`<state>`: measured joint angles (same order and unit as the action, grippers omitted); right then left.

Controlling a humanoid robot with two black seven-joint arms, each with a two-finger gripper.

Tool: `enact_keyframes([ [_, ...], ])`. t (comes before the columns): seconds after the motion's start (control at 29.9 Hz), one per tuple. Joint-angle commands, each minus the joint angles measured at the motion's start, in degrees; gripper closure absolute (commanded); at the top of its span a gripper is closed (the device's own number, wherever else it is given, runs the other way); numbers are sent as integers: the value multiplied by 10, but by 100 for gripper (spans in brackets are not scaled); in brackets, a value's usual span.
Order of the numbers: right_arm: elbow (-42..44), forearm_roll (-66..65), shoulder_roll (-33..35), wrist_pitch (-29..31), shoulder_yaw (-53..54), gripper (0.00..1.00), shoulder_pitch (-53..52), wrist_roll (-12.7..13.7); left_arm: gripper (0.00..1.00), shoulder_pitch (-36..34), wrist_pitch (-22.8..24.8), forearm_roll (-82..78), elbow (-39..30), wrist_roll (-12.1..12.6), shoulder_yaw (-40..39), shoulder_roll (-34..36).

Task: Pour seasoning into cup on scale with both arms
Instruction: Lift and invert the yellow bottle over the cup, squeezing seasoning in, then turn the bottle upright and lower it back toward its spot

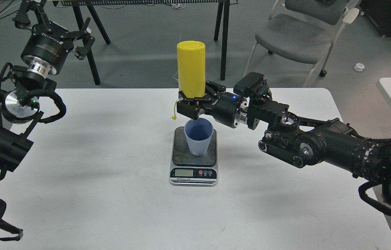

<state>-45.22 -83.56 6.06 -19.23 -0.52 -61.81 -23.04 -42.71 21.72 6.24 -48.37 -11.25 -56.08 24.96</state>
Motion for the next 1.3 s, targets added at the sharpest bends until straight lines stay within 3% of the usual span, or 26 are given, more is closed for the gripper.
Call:
enact_keyframes([
  [0.0,-7,-1,15,0,-6,59,0,-2,1,0,0,0,-1,0,0,-1],
  [0.23,-10,-1,22,-3,-27,59,0,-5,1,0,0,0,-1,0,0,-1],
  [0.4,-38,45,37,9,31,59,0,-9,0,0,0,0,-1,0,-1,3],
  [0.53,-104,188,94,65,84,59,1,-7,0,0,0,1,-2,0,0,4],
  [0.87,-248,552,259,137,170,59,38,-3,0,-1,-4,1,-5,1,3,-3],
  [1.27,-302,913,272,205,365,59,223,10,0,-3,-4,0,-7,3,6,-3],
])
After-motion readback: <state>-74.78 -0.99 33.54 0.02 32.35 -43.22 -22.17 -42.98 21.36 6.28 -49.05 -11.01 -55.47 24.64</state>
